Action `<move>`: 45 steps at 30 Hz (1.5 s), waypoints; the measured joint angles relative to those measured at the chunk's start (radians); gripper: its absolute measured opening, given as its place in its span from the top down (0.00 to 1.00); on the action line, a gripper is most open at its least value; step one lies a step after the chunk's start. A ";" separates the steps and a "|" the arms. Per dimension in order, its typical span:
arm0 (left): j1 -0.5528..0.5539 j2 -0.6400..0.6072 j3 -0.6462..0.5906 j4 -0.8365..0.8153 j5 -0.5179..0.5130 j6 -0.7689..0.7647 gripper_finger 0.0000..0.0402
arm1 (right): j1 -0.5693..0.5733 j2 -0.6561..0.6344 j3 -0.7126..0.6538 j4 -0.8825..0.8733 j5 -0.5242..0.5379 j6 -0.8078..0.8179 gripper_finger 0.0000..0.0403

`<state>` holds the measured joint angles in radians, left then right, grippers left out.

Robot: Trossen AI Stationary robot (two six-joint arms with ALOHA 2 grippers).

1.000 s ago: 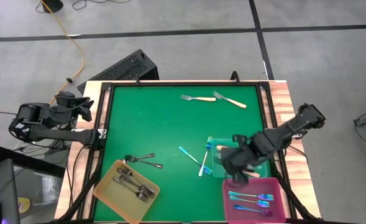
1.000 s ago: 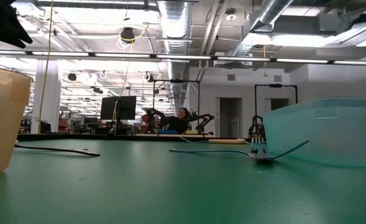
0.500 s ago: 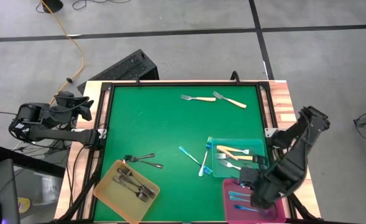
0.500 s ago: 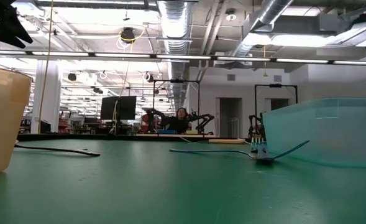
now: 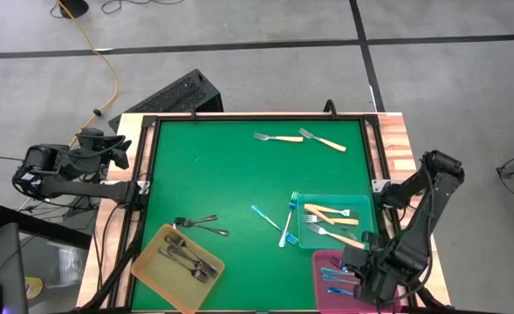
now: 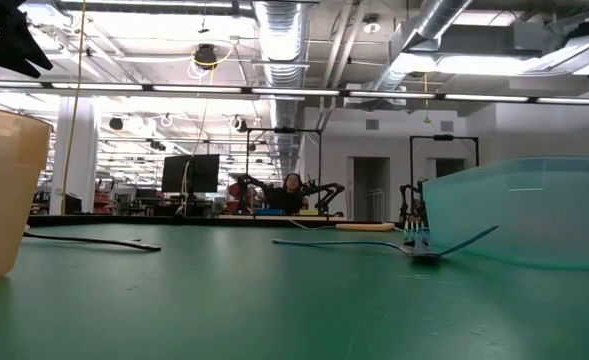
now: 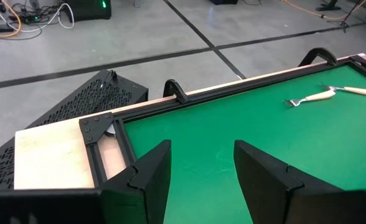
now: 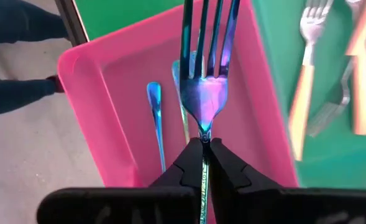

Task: Sort silverware by color (type)
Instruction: Put the purple fork into the pink bin

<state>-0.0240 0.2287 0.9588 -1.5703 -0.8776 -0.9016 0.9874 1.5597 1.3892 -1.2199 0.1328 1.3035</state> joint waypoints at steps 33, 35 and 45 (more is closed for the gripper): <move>0.000 0.000 0.000 -0.001 -0.002 -0.002 0.61 | -0.139 0.000 -0.433 0.388 -0.114 -0.404 0.91; 0.000 0.000 0.000 -0.001 -0.002 -0.002 0.61 | -0.144 0.000 -0.447 0.415 -0.140 -0.425 0.91; 0.000 0.000 0.000 -0.001 -0.002 0.000 0.61 | -0.144 0.000 -0.495 0.472 -0.193 -0.417 0.91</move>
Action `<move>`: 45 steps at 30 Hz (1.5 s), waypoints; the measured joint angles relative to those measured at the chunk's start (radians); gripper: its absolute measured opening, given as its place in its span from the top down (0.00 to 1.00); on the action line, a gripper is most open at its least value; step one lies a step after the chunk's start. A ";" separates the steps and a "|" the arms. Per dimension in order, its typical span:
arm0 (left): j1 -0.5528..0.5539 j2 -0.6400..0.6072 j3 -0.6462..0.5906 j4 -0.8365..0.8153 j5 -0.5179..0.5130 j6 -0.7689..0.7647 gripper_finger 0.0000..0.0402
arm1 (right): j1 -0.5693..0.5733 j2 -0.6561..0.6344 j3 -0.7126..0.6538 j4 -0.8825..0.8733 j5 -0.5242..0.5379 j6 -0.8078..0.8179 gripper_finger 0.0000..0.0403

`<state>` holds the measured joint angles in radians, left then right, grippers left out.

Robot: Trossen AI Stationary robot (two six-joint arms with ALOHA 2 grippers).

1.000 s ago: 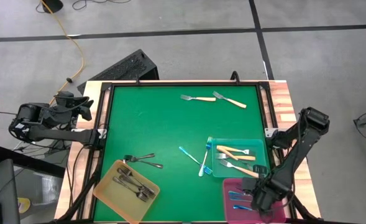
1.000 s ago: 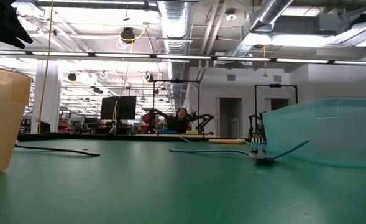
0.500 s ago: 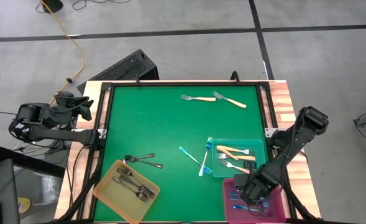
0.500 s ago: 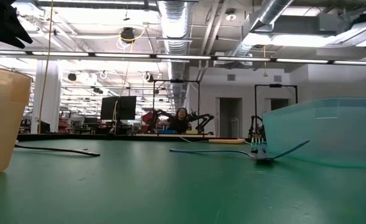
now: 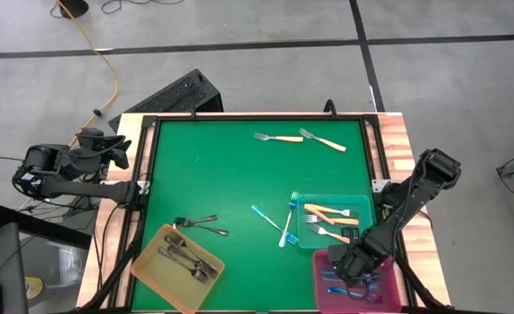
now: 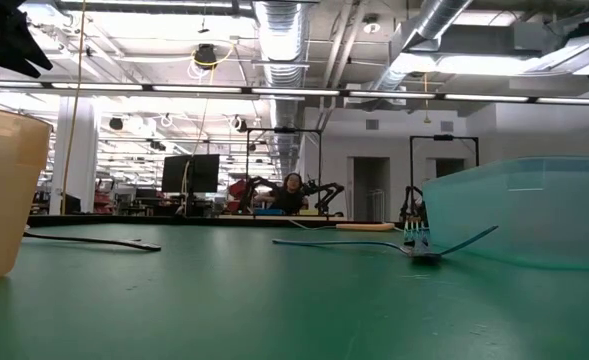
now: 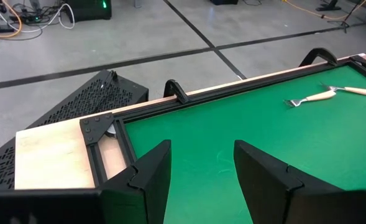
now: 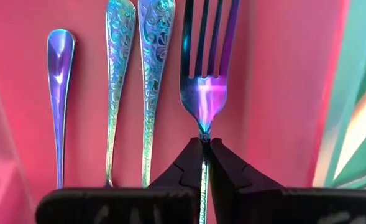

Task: Sort silverware by color (type)
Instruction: Put the purple fork into the pink bin, then put the black fork into the orange bin

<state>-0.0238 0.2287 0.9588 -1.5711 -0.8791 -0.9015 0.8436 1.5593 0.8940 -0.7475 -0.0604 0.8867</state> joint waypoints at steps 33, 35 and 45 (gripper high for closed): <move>0.000 0.000 0.000 0.000 0.000 0.003 0.61 | 0.000 0.000 0.000 0.092 -0.053 0.055 0.77; 0.000 0.000 0.000 0.000 0.000 0.005 0.61 | 0.000 0.000 0.000 0.099 -0.063 0.056 0.77; 0.000 0.000 0.000 0.000 0.000 -0.010 0.61 | 0.000 0.000 0.016 0.099 -0.100 0.057 0.77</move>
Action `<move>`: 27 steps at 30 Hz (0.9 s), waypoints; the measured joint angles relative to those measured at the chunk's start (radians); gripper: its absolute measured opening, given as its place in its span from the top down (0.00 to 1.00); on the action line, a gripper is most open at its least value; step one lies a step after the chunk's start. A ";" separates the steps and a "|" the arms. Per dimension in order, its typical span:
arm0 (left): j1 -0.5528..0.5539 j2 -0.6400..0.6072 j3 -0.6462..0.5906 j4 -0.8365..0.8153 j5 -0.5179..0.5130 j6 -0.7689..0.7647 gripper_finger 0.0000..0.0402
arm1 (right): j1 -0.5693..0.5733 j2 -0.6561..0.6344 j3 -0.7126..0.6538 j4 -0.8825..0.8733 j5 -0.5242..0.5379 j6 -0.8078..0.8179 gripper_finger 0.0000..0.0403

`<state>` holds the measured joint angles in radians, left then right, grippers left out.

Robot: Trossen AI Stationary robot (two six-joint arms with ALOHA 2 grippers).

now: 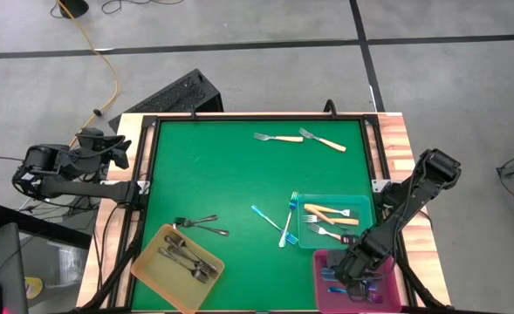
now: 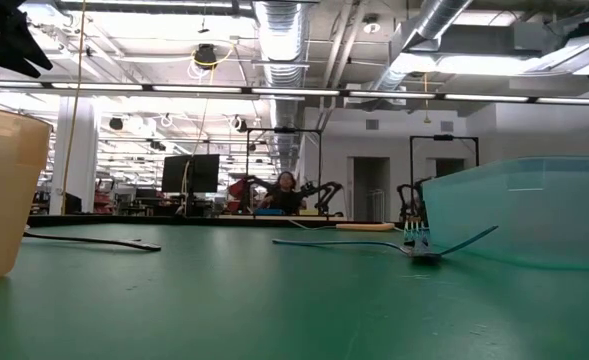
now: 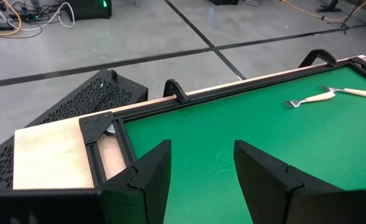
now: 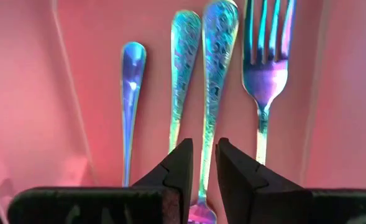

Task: Sort silverware by color (type)
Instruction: Put the black fork into the orange bin

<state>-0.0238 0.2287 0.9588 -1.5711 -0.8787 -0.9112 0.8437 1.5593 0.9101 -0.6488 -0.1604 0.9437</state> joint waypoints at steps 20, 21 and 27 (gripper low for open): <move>0.000 0.000 0.000 0.000 0.059 0.001 0.61 | 0.000 0.000 0.094 -0.002 0.000 -0.010 0.77; 0.000 0.000 0.000 0.000 0.061 0.001 0.61 | 0.000 0.000 0.097 -0.004 0.000 -0.009 0.77; 0.000 0.000 0.000 0.000 0.063 0.000 0.61 | 0.000 0.000 0.115 -0.013 0.000 -0.009 0.77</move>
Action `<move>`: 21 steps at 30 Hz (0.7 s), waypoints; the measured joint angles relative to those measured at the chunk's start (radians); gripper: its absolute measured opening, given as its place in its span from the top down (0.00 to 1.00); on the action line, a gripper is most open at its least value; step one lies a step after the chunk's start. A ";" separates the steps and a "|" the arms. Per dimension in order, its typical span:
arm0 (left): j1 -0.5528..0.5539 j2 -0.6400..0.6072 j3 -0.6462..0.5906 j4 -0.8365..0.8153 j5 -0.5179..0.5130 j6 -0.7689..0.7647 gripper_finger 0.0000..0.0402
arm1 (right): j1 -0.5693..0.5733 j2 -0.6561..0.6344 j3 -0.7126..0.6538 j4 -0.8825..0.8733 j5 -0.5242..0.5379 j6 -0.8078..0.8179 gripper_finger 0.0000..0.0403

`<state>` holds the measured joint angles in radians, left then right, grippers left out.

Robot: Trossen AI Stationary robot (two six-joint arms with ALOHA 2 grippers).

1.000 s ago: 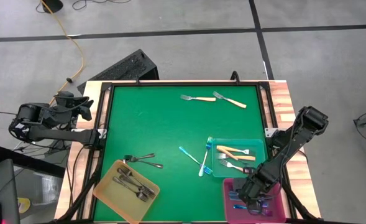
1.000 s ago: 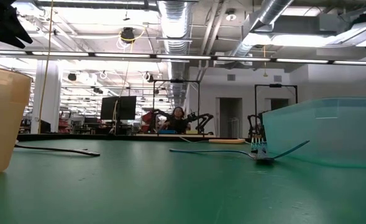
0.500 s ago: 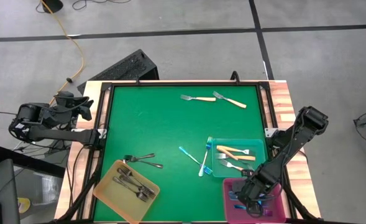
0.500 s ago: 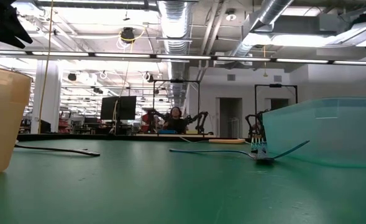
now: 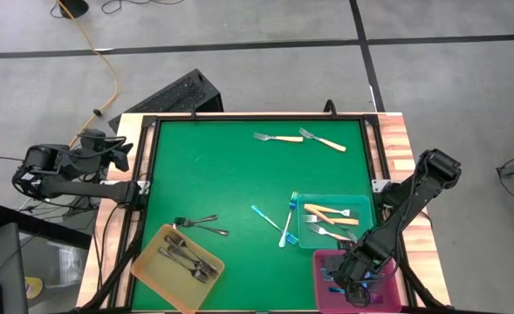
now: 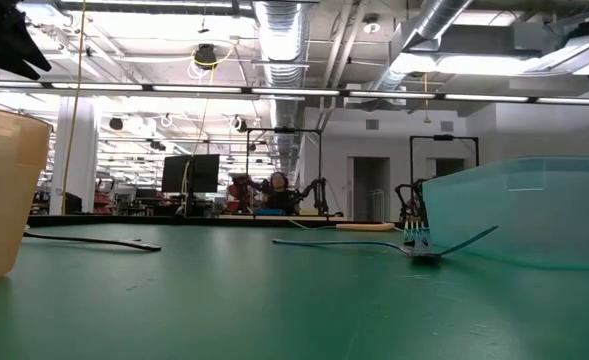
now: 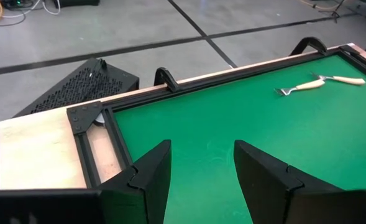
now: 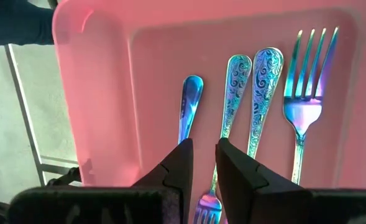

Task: Sort silverware by color (type)
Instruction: Put the black fork into the orange bin

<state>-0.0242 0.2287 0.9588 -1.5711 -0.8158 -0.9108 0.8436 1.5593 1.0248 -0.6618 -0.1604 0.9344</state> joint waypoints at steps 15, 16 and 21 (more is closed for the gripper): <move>0.000 0.000 0.000 0.000 0.051 -0.002 0.61 | -0.049 -0.002 0.062 -0.022 -0.050 -0.024 0.77; 0.000 0.000 0.000 0.000 0.052 -0.002 0.61 | -0.052 -0.002 0.073 -0.027 -0.053 -0.037 0.77; 0.000 0.000 0.000 0.000 0.051 -0.001 0.61 | -0.076 -0.002 0.128 -0.092 -0.054 -0.112 0.77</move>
<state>-0.0238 0.2287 0.9588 -1.5711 -0.7647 -0.9119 0.7677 1.5570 1.1528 -0.7543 -0.2146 0.8222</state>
